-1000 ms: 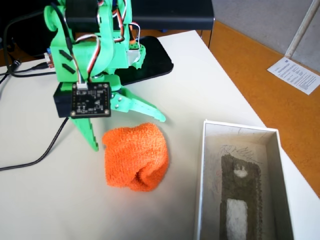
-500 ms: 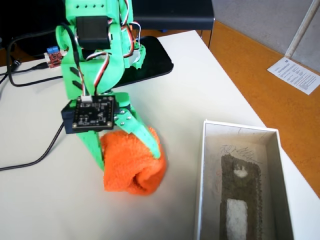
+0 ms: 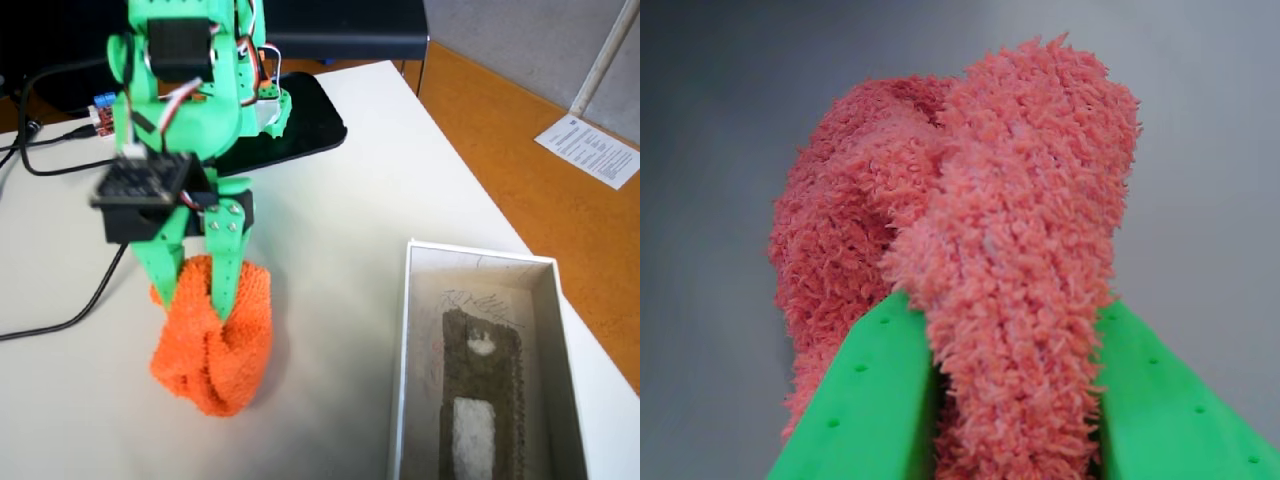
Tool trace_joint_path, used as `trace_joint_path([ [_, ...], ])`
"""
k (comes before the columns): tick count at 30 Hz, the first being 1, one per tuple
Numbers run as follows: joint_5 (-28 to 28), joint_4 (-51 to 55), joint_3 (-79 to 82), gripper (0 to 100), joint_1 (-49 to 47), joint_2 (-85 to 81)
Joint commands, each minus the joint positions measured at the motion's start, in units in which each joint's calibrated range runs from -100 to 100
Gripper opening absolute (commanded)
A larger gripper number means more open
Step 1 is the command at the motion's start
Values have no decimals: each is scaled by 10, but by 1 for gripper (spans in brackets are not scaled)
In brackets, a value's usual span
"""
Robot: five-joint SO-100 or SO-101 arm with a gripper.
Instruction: Remove orange objects from table
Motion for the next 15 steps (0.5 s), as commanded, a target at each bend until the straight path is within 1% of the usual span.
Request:
trace_joint_path([
  [1, -38, 87, -197, 0, -14, -69],
  [4, -58, 142, -341, 0, -58, -28],
  [8, -65, 171, -526, 0, -141, 93],
  [12, -54, 172, -686, 0, -214, 231],
  [15, -44, 142, -750, 0, -246, 305],
])
